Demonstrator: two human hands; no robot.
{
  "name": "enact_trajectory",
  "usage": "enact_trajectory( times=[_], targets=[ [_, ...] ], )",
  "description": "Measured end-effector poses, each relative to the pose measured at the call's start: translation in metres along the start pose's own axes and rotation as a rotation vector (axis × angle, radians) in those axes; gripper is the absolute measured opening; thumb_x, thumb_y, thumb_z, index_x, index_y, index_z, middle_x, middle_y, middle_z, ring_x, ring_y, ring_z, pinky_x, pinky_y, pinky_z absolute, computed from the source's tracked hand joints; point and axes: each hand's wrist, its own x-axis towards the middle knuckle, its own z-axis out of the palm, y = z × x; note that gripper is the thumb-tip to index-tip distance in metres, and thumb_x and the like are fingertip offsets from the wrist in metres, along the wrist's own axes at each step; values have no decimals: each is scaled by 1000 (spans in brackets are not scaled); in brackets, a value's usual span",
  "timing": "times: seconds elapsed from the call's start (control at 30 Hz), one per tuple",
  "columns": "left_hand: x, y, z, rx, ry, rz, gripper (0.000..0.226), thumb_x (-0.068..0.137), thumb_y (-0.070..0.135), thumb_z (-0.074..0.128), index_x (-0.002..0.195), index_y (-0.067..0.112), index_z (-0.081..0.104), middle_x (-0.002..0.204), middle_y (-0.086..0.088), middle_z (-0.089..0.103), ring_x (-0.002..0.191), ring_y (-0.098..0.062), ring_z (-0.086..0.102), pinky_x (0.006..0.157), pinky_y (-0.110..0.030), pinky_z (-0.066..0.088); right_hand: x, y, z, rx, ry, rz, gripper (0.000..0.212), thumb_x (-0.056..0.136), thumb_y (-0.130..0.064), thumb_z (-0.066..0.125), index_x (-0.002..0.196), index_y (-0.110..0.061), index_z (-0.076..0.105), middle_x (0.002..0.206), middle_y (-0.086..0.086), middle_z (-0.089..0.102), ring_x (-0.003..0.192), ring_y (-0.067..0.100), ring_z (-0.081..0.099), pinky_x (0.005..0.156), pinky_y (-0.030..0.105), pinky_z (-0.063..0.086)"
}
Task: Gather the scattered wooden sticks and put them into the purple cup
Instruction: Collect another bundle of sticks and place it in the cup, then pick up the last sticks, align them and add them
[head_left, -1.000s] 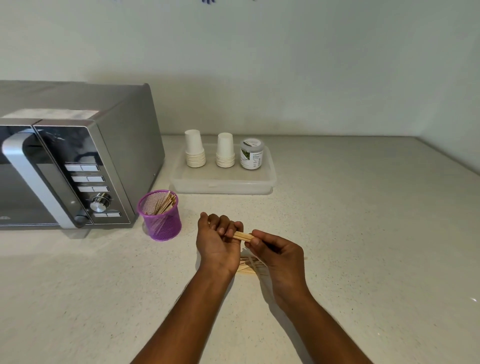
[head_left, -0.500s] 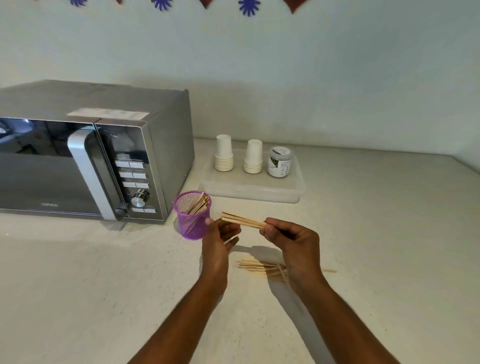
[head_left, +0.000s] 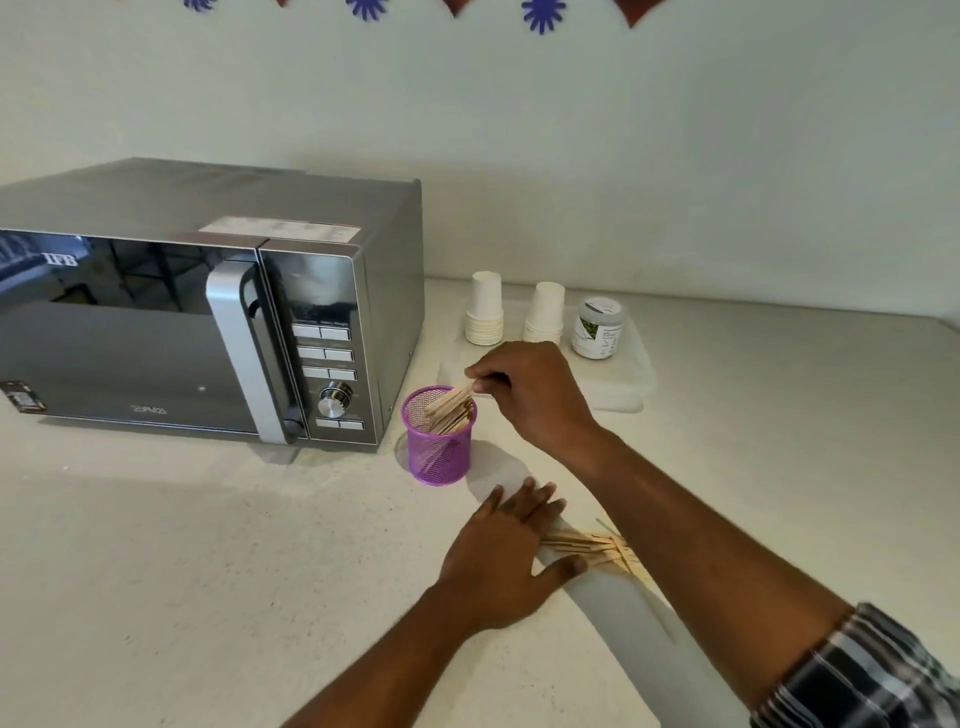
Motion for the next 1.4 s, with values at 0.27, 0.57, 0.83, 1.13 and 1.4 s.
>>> enact_trajectory(
  times=[0.27, 0.57, 0.83, 1.13, 1.4],
  targets=[
    [0, -3, 2, 5, 17, 18, 79, 93, 81, 22, 158, 36, 24, 167, 16, 18, 156, -9, 9, 125, -37, -6, 28, -11, 28, -169, -383, -49, 27, 90, -5, 72, 115, -13, 78, 116, 7, 77, 100, 22, 73, 84, 24, 51],
    [3, -5, 0, -58, 52, 26, 77, 93, 79, 28, 154, 33, 36, 165, 13, 27, 154, -11, 19, 127, -44, 3, 11, 7, 32, -50, -334, 29, 35, 103, -23, 58, 137, -18, 63, 142, 1, 64, 132, 21, 58, 110, 43, 47],
    [2, -6, 2, -81, 105, -12, 78, 88, 81, 32, 149, 34, 44, 155, 13, 47, 145, -17, 42, 118, -31, 4, -16, 11, 51, -124, -544, -22, 88, 96, -64, 38, 163, -16, 6, 172, 3, 8, 159, 16, 2, 130, 43, 9],
    [-1, -5, 5, -170, 147, -72, 69, 86, 85, 36, 134, 38, 54, 136, 20, 61, 124, -11, 58, 116, -36, 40, -31, 17, 46, -107, -429, -57, 88, 97, -69, 34, 163, -18, 7, 173, -2, 1, 159, 12, -3, 129, 38, 7],
    [2, -7, 0, -24, 9, -4, 88, 84, 91, 23, 155, 39, 30, 166, 19, 20, 154, -5, 14, 128, -42, 8, -96, 87, 13, -9, -143, 353, 36, 103, -40, 54, 133, -23, 63, 137, -4, 63, 126, 14, 58, 109, 36, 46]
  ],
)
